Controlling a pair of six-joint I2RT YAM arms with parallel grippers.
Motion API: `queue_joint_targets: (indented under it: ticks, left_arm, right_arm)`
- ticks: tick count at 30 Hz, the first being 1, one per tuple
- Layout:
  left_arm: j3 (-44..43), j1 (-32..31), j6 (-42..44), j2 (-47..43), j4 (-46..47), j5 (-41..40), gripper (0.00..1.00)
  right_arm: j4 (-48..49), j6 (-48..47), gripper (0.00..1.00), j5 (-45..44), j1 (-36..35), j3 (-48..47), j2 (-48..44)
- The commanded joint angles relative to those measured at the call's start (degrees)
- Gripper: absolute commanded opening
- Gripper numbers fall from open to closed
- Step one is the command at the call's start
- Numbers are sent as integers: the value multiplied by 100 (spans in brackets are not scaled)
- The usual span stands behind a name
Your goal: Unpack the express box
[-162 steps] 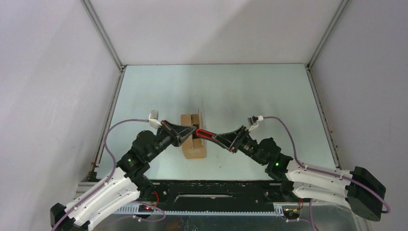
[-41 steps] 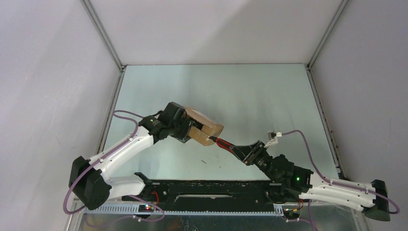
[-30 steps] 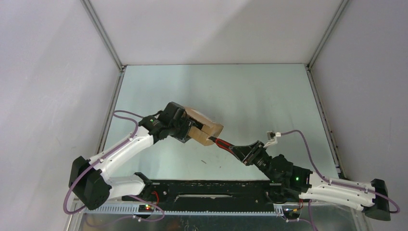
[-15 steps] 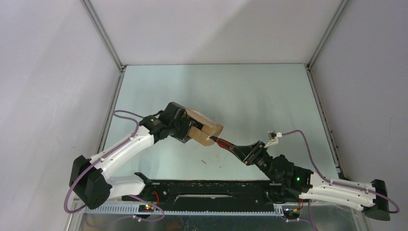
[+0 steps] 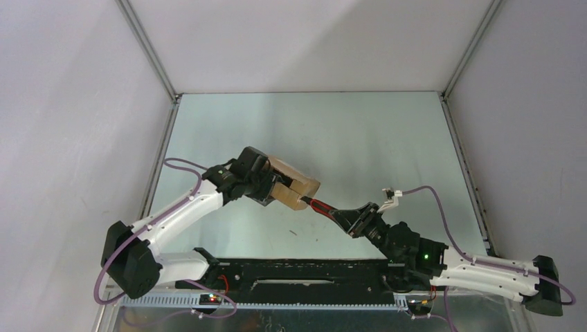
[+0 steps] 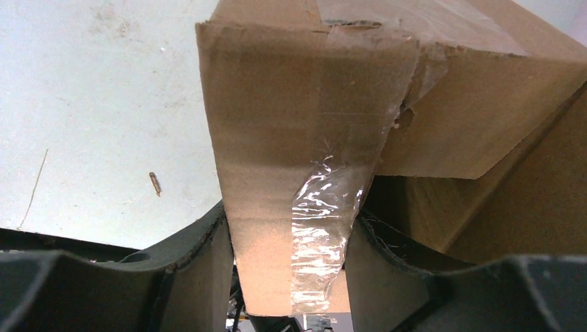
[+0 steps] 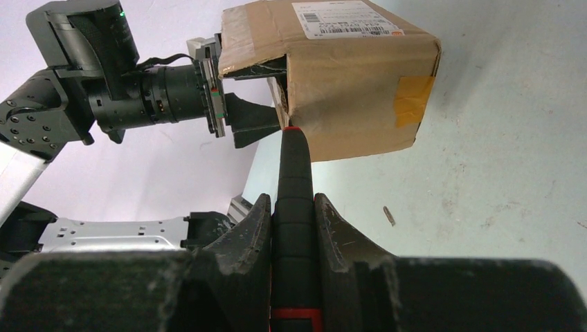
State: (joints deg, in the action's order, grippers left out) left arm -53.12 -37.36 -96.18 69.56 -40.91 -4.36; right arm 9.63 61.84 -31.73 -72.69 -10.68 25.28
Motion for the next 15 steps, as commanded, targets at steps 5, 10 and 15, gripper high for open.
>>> queue_joint_targets:
  ticks: [5,10,15]
  left_arm:
    - [-80,-109,-155,-33,135,145,12]
    - [-88,-145,-184,-26,129,160,11]
    - [-249,-147,-146,-36,-229,-30,10]
  right_arm:
    - [364,-117,0,-120,-13,-248,415]
    - [428,-141,0,-115,-13,-259,572]
    - [251,-198,0,-206,-13,-278,436]
